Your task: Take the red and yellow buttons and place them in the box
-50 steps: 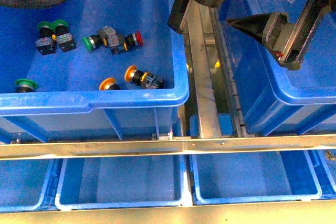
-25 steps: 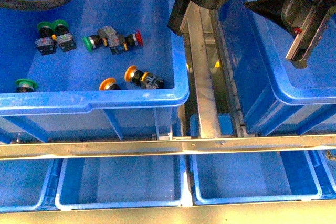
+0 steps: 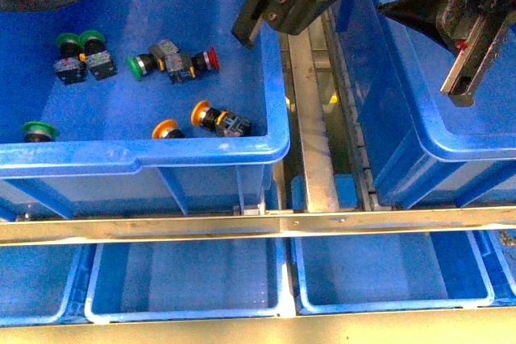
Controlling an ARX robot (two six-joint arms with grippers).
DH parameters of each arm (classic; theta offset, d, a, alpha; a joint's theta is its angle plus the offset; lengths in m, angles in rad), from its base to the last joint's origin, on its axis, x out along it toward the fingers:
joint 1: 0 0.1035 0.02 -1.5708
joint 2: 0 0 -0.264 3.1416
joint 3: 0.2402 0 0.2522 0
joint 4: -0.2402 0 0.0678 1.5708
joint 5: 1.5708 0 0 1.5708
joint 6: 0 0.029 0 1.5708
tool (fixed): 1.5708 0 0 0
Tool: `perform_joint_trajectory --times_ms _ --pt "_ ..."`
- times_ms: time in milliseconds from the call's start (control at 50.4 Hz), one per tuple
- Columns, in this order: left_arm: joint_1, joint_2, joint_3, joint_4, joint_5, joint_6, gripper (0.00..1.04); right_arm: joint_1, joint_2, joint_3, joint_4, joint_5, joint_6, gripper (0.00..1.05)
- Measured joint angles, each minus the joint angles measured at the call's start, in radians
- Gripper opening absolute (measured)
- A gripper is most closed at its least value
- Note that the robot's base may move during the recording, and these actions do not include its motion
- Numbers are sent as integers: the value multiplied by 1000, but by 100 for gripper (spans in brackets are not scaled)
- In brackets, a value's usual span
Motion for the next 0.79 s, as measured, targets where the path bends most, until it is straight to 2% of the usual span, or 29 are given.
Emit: perform_joint_trajectory --times_ms 178,337,357,436,496,555,615,654,793 --pt "-2 0 0 6 -90 69 98 -19 0 -8 0 9 -3 37" --pt "-8 0 -1 23 -163 105 97 -37 0 -15 -1 16 -6 37" --pt "2 0 0 20 -150 116 97 -41 0 -16 -2 16 -6 37" --pt "142 -3 31 -54 65 195 97 -63 0 -17 -1 22 7 37" --pt "247 -31 13 -51 62 240 97 -82 0 -17 0 26 22 37" --pt "336 -100 -58 -48 30 285 97 -108 0 -18 0 38 38 37" --pt "385 -227 -185 -66 -25 328 97 -133 0 -19 0 55 55 37" --pt "396 -323 -272 -86 -35 343 97 -135 -3 -20 0 52 61 37" --pt "393 -609 -516 -156 32 424 97 -115 -31 -31 -2 35 87 37"
